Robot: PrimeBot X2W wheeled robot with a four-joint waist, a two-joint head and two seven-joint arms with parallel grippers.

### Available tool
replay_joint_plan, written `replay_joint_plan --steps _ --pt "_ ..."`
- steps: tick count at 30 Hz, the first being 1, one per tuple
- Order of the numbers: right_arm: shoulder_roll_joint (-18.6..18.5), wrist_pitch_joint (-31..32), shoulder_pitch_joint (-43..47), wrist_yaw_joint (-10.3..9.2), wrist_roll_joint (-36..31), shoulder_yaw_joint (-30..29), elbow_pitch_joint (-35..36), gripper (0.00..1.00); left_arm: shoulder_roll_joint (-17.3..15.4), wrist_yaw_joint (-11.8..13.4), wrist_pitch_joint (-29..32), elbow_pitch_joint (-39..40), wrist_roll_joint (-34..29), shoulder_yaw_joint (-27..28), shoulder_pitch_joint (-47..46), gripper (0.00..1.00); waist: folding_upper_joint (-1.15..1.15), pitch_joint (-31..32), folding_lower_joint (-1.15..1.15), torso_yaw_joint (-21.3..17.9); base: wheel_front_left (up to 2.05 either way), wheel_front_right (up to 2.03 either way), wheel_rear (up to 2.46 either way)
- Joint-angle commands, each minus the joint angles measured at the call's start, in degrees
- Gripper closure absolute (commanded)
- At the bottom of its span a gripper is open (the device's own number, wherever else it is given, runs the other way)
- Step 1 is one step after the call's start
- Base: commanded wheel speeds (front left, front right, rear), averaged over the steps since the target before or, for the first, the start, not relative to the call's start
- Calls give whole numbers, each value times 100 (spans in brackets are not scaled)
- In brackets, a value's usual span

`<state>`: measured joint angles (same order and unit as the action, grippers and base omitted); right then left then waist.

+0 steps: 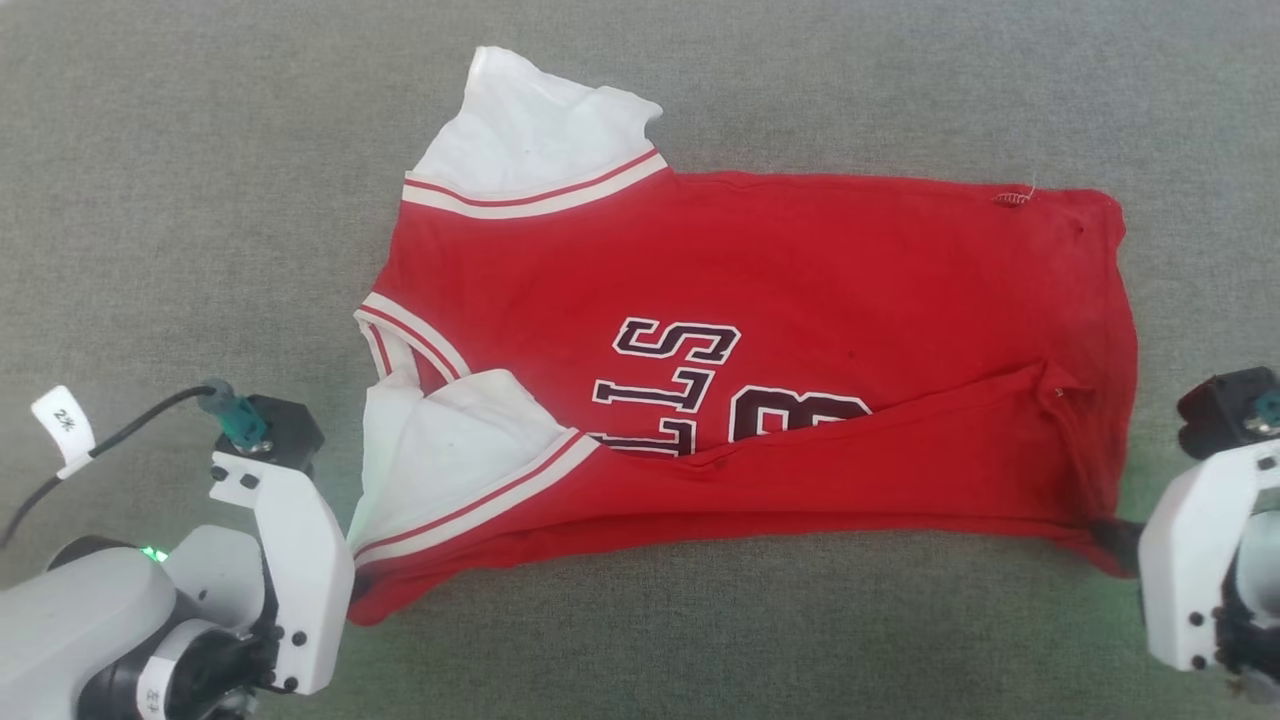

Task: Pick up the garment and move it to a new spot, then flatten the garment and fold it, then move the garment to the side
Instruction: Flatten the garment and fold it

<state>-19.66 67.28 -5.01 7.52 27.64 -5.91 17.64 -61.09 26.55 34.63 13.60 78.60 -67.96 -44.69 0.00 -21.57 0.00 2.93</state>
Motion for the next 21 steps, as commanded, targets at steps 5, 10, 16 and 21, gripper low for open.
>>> replay_joint_plan --steps 5,10,16,21 --pt "161 -357 -239 -6 -98 186 -452 100 319 -280 -157 -452 -78 -57 78 100 0 -9 0 -31 0 0 0" --pt "140 -660 -477 -5 -116 424 -910 12 582 -524 -223 -889 -96 -53 7 0 0 26 0 -58 0 0 0" --pt "9 -930 -620 -5 -82 530 -1131 0 398 -519 -103 -861 -114 53 -193 0 0 181 0 -80 0 0 0" --pt "-67 -1269 -743 -5 -41 481 -1007 0 47 -396 163 -478 -215 167 -516 0 0 327 0 -161 0 0 0"
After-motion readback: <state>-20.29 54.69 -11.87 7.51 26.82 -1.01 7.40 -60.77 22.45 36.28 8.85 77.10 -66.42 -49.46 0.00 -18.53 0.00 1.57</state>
